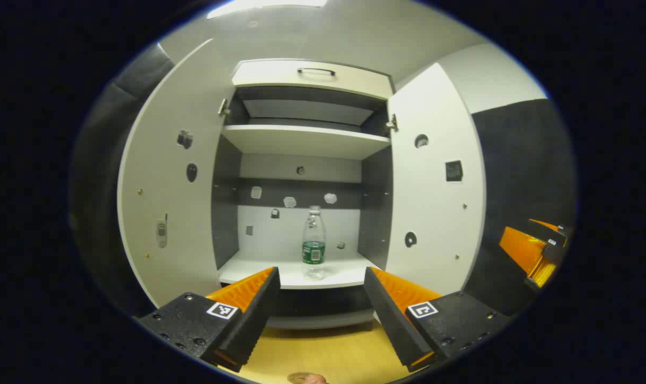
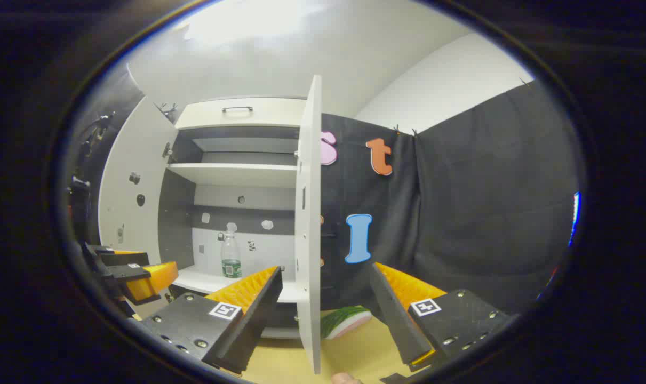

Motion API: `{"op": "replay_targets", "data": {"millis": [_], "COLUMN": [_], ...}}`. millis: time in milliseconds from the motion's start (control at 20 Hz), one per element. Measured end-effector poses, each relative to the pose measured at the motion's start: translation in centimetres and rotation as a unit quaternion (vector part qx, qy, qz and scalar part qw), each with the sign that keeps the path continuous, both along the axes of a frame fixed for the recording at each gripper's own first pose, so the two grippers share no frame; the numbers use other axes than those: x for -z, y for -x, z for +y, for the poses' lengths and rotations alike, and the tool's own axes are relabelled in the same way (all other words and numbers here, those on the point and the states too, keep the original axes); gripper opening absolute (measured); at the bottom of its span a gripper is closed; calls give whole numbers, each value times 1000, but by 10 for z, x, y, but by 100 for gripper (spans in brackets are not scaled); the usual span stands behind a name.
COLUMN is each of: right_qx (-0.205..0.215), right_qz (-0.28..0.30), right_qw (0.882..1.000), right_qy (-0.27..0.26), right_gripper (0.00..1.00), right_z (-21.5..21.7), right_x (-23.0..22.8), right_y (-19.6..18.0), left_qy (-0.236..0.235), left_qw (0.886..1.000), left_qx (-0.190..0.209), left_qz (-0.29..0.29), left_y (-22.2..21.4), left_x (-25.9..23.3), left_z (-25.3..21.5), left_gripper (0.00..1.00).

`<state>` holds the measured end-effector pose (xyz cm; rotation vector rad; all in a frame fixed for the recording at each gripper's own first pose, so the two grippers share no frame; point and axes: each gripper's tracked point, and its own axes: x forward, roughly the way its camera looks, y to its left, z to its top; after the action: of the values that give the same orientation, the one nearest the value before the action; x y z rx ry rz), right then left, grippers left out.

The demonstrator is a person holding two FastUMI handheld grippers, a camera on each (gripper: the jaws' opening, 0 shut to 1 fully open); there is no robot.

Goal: Grasp the bottle in the cabinet with the left hand and place it on the coaster, then close the right door with the right hand and the left door with the left hand.

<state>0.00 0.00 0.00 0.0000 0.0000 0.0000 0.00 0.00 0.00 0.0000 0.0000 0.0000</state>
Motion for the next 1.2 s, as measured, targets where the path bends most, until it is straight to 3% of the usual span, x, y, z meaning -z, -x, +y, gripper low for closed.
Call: {"op": "replay_targets", "data": {"millis": [200, 350, 700, 1000, 1200], "right_qx": [-24, -35, -40, -35, -9], "right_qz": [-9, -11, -14, -12, -12], "right_qw": [1000, 999, 999, 999, 999], "right_qy": [6, 12, 30, 32, 44], "right_gripper": [96, 100, 96, 99, 100], "right_z": [3, 3, 0, -6, -22], "right_x": [-11, -14, -12, -12, -11], "right_y": [-10, -16, -19, -16, -12], "left_qy": [16, 7, 2, -24, -21], "left_qw": [999, 999, 999, 999, 999], "left_qx": [-25, -39, -34, -11, -7], "left_qz": [-22, -23, -35, -41, -32], "left_y": [-1, -1, -12, -67, -122], "left_x": [-15, -18, -25, -27, -21], "left_z": [9, 10, -1, -6, -3], "left_gripper": [100, 100, 99, 99, 99]}}
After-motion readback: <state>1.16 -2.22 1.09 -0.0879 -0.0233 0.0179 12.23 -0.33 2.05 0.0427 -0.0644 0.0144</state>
